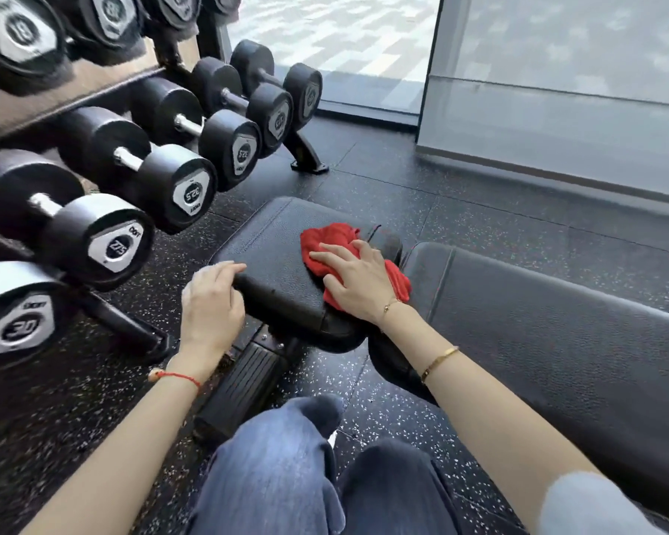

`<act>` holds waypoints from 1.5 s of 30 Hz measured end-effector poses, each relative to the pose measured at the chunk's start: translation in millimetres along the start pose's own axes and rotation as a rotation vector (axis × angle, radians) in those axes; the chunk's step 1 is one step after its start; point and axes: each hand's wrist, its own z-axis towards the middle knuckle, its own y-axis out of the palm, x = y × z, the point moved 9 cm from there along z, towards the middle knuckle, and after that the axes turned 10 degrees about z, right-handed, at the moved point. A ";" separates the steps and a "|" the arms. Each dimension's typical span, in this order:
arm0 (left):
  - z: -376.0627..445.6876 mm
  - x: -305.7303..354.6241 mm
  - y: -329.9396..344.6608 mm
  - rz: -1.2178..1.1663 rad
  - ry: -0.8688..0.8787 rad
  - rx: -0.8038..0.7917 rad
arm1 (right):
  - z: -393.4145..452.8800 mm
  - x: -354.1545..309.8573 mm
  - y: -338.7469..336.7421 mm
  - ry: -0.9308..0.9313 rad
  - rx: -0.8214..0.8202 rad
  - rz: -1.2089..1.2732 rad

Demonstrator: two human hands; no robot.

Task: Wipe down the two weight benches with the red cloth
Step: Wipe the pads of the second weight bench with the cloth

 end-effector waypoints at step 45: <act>-9.3 -20.4 10.2 0.022 -0.043 0.076 | 105.9 -14.7 21.1 -0.068 0.023 -0.115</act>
